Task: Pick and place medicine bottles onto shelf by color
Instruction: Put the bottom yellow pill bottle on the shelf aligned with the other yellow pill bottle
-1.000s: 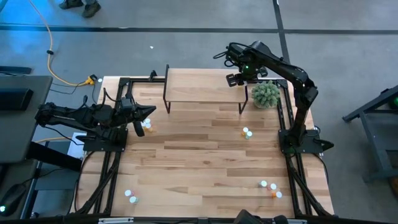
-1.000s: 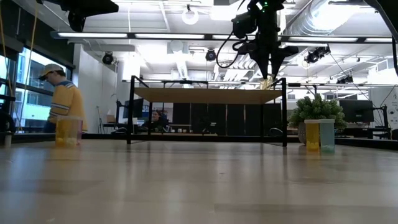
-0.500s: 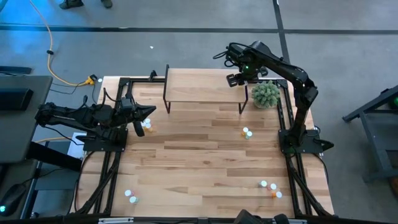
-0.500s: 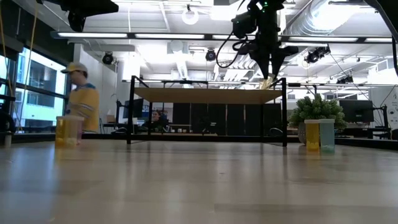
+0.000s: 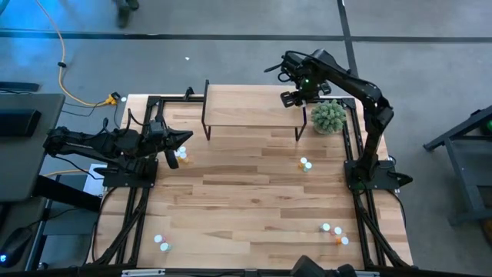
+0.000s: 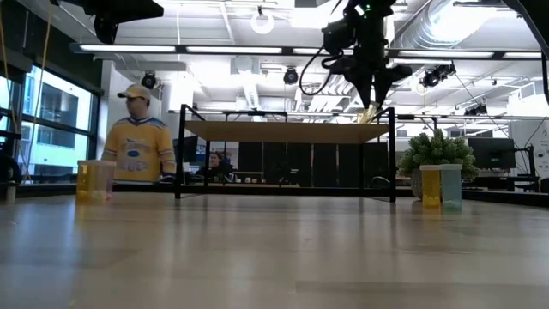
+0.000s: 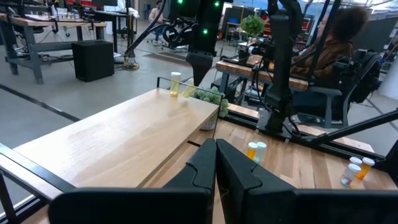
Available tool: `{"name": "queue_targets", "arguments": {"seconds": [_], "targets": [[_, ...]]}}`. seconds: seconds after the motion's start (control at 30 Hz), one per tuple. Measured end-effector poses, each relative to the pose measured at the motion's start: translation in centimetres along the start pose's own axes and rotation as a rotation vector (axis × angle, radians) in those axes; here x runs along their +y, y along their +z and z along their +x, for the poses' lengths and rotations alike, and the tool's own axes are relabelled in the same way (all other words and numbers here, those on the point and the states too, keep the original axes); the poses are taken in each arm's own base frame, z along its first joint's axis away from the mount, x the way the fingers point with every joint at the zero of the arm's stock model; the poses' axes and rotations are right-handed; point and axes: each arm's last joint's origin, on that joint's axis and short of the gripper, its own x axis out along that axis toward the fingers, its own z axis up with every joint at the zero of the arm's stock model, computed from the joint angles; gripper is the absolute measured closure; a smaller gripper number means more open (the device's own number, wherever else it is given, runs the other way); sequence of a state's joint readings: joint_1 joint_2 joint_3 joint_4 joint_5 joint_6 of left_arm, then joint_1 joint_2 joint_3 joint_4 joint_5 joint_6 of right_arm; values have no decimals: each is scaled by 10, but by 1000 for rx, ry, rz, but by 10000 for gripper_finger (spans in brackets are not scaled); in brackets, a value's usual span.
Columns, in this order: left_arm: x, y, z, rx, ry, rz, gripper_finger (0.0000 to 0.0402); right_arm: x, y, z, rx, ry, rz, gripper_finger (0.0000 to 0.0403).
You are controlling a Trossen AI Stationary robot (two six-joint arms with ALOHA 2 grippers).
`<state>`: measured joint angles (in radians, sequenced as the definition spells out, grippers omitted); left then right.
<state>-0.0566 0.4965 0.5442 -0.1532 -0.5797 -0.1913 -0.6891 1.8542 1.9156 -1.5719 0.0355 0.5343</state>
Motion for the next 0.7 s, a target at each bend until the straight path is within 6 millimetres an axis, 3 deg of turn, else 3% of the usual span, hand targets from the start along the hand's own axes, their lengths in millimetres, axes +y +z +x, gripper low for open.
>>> {"name": "queue_targets", "arguments": {"seconds": [0.23, 0.7], "targets": [[0, 0, 0, 0, 1, -15, 402, -9, 5, 0, 0, 8, 18, 278], [0, 0, 0, -1, 8, -15, 402, -7, 5, -3, -25, 27, -36, 278]]}}
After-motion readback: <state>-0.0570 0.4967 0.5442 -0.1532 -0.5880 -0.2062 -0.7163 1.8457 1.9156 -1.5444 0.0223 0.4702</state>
